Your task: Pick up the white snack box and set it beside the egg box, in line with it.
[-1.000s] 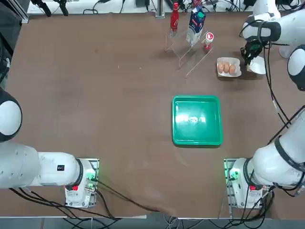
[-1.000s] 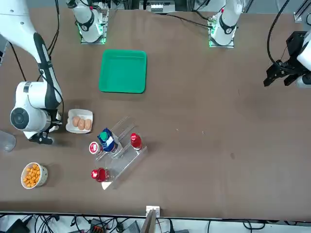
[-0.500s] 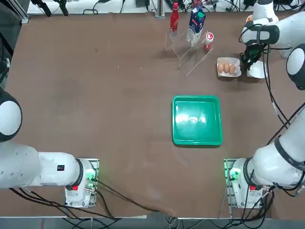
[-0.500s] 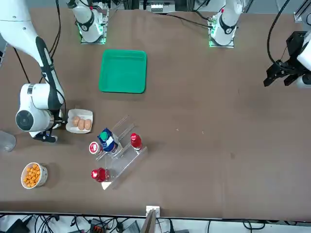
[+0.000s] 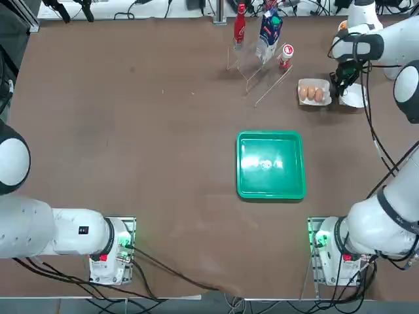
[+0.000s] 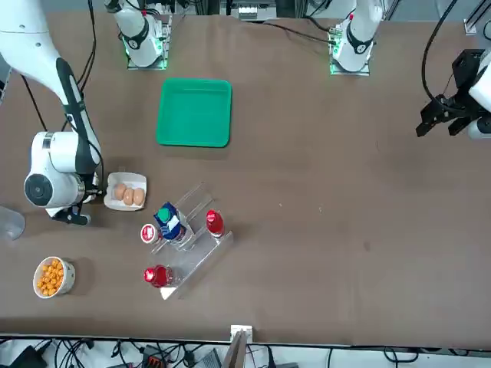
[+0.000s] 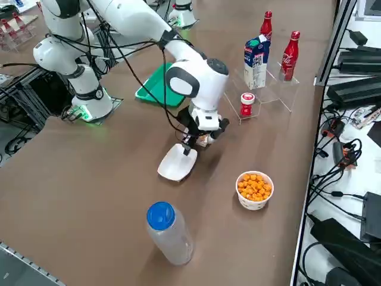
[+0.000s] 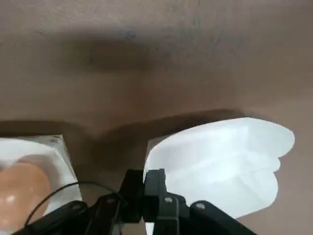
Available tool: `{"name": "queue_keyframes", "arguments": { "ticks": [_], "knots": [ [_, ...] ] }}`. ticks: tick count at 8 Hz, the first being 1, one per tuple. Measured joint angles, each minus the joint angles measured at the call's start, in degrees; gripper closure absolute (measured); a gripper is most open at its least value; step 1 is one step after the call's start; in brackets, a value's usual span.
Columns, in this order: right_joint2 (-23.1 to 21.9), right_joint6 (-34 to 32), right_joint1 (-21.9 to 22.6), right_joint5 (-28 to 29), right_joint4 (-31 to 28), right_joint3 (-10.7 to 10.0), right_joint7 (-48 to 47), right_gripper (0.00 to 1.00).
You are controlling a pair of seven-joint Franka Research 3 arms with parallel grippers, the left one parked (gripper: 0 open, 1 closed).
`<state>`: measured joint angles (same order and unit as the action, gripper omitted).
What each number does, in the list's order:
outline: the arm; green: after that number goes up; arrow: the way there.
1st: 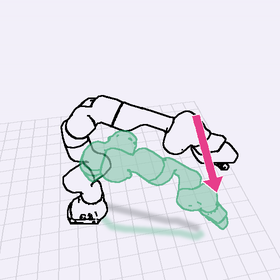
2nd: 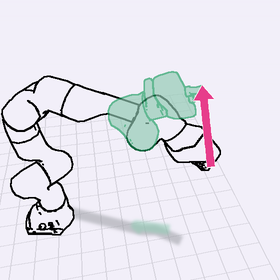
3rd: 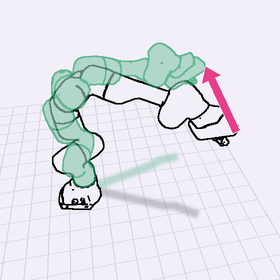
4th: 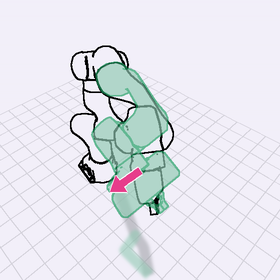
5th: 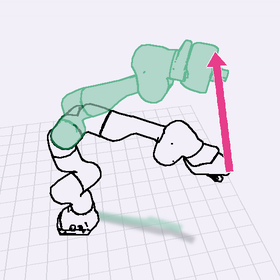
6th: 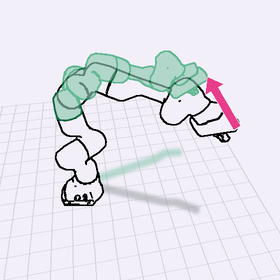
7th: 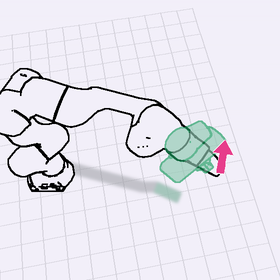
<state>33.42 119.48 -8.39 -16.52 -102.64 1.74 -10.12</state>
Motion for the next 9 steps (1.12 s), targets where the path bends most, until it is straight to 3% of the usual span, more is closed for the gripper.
{"name": "queue_keyframes", "arguments": {
  "ticks": [6, 8, 9],
  "knots": [
    [0.00, 0.45, 0.25, -1.10, 0.00, 0.22, 2.49, 0.96],
    [0.00, 0.47, 0.25, -1.10, 0.00, 0.22, 2.51, 0.64],
    [-0.04, 0.46, 0.26, -1.10, 0.01, 0.22, 2.51, 0.43]
  ]
}}
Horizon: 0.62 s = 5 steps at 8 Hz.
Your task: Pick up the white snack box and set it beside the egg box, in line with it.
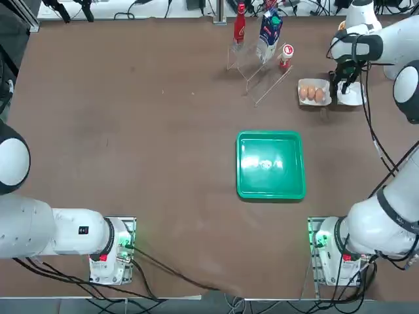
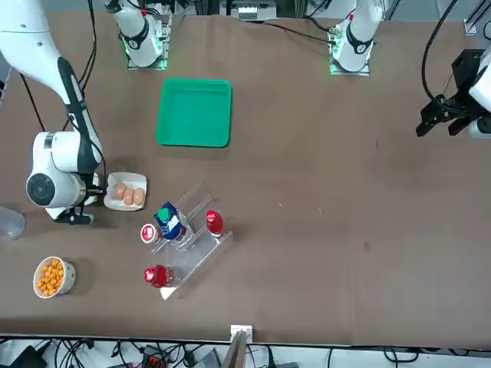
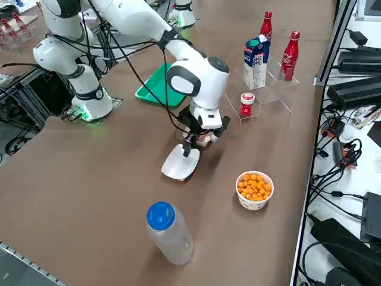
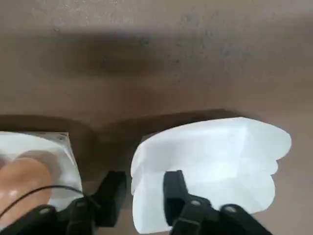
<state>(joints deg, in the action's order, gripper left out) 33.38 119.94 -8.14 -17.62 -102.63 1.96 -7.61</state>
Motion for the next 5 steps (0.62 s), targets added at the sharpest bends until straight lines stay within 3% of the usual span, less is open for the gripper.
{"name": "queue_keyframes", "arguments": {
  "ticks": [2, 3, 5],
  "knots": [
    [-0.82, -0.14, 0.01, 0.00, 0.18, 0.08, 0.00, 0.07],
    [-2.21, -0.68, 0.01, 0.06, 0.45, 0.17, 0.00, 0.00],
    [-7.97, -3.65, 0.02, 5.01, 1.76, 0.32, 0.03, 0.00]
  ]
}}
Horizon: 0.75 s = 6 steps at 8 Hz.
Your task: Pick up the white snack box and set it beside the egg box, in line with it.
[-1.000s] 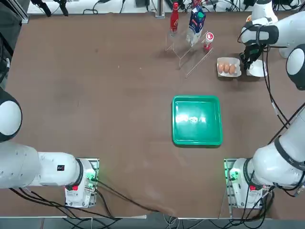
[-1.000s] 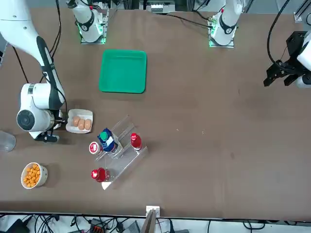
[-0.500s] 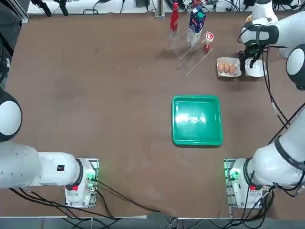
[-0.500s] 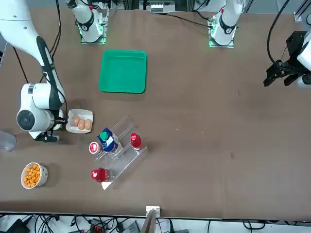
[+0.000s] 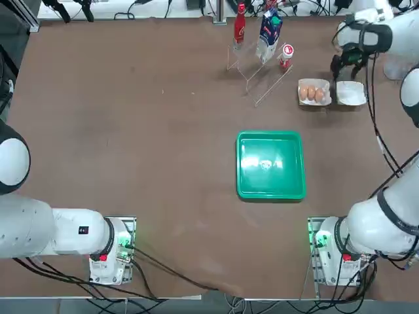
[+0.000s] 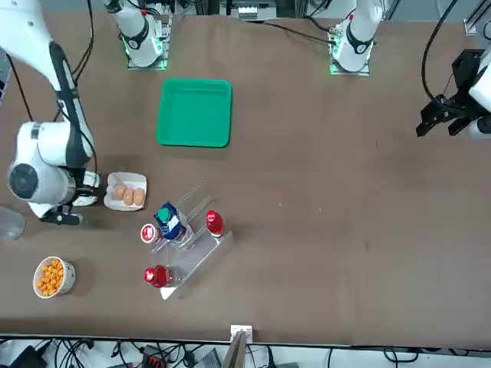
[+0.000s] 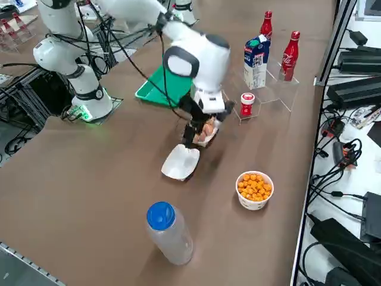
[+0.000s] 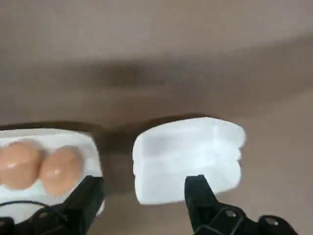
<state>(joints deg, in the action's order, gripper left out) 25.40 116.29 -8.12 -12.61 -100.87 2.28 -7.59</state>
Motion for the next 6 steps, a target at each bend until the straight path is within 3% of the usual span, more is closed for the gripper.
{"name": "queue_keyframes", "arguments": {
  "ticks": [3, 6],
  "knots": [
    [-9.13, -12.94, 0.04, 11.33, 7.22, 0.18, 0.58, 0.00],
    [-10.58, -30.29, 0.48, 16.69, 23.47, 0.56, 0.97, 0.00]
  ]
}}
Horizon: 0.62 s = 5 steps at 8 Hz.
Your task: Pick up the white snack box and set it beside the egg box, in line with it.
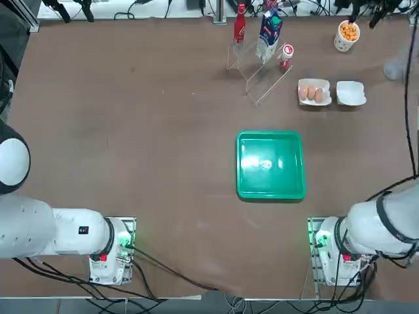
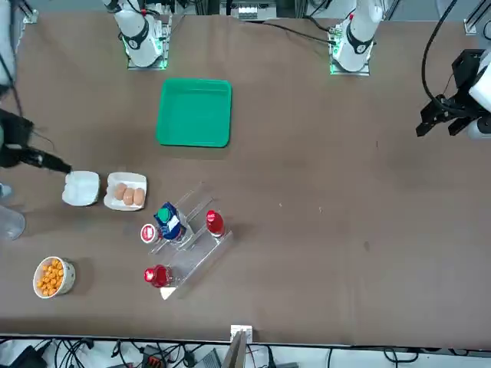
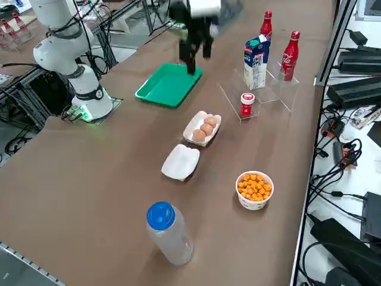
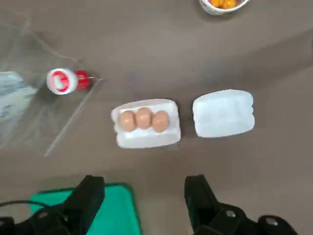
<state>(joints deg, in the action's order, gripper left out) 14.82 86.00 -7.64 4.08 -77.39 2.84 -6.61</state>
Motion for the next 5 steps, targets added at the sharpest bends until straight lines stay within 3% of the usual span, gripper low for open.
{"name": "queue_keyframes", "arguments": {
  "ticks": [2, 3, 5],
  "knots": [
    [-0.93, -9.12, 0.63, -0.07, 8.92, 1.21, 2.83, 0.00],
    [-2.82, -11.47, 1.30, -0.62, 9.04, 1.72, 5.38, 0.00],
    [-10.13, -7.21, 3.39, -2.27, -2.10, 1.71, 7.87, 0.00]
  ]
}}
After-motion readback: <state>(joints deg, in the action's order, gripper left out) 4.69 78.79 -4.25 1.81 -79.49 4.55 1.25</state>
